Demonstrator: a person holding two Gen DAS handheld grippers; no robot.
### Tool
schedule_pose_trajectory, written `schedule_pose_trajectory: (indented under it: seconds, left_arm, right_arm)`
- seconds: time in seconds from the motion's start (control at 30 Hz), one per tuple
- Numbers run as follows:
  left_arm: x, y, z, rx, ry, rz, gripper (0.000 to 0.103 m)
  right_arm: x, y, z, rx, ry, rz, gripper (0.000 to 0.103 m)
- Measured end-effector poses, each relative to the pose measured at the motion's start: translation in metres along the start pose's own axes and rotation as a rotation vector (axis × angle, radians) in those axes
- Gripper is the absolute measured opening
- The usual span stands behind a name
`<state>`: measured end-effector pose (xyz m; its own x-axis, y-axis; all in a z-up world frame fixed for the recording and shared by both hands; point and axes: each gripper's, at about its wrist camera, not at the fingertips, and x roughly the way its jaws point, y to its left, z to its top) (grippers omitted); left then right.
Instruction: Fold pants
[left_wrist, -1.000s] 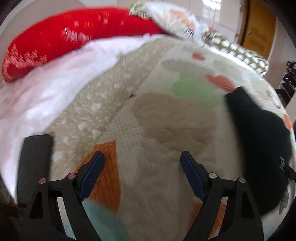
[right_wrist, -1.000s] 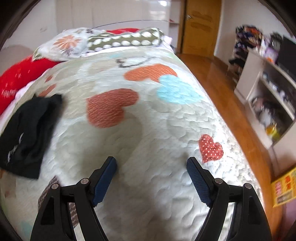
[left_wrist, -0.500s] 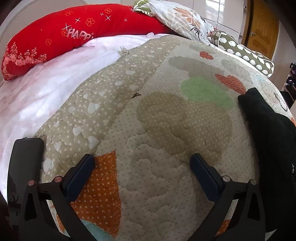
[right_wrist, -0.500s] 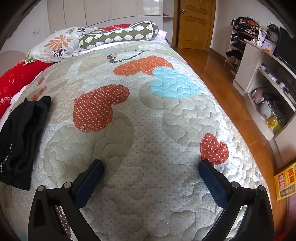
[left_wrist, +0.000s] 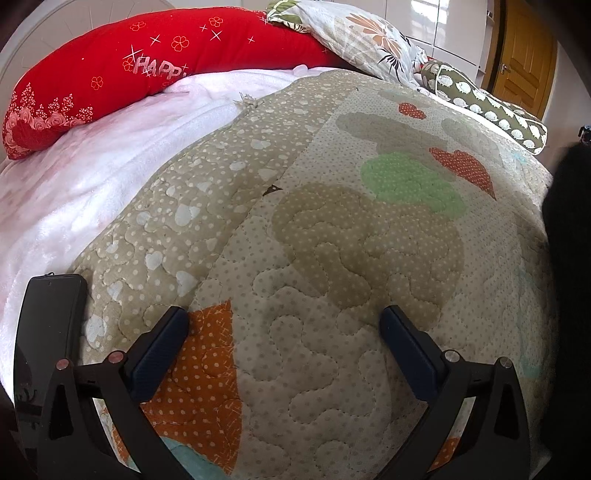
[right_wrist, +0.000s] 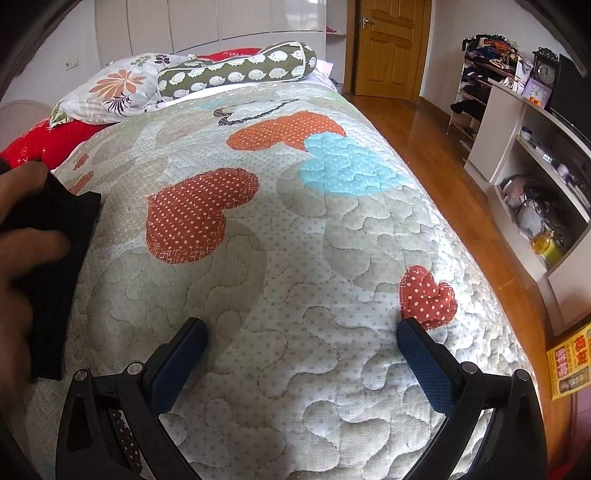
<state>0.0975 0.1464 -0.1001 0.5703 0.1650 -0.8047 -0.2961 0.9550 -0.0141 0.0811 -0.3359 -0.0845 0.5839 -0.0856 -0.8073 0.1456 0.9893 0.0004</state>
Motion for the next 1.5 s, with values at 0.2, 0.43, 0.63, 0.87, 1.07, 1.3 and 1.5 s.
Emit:
schedule_pose_trajectory:
  seconds: [0.2,0.43,0.63,0.87,1.07,1.3,1.5]
  left_arm:
    - [0.0,0.0,0.0,0.0,0.0,0.0,0.103]
    - [0.0,0.0,-0.001,-0.001,0.0,0.001,0.103]
    - [0.0,0.0,-0.001,0.001,0.001,0.004,0.103]
    - [0.003,0.001,0.002,-0.002,-0.001,0.002,0.103]
    - [-0.002,-0.001,0.0,0.009,0.031,0.004,0.103]
    - [-0.057,0.009,-0.01,-0.082,0.03,-0.077,0.103]
    - [-0.112,-0.02,-0.017,-0.009,-0.062,-0.146,0.103]
  right_arm:
    - [0.0,0.0,0.0,0.0,0.0,0.0,0.103]
    - [0.0,0.0,0.0,0.0,0.0,-0.001,0.103]
    - [0.001,0.001,0.0,-0.001,0.0,-0.001,0.103]
    - [0.001,0.0,0.0,-0.001,0.0,-0.002,0.102]
    - [0.001,0.002,0.0,-0.008,-0.004,-0.014,0.102]
    - [0.002,0.0,-0.001,0.001,-0.007,-0.007,0.103]
    - [-0.001,-0.002,0.004,-0.013,0.047,0.017,0.103]
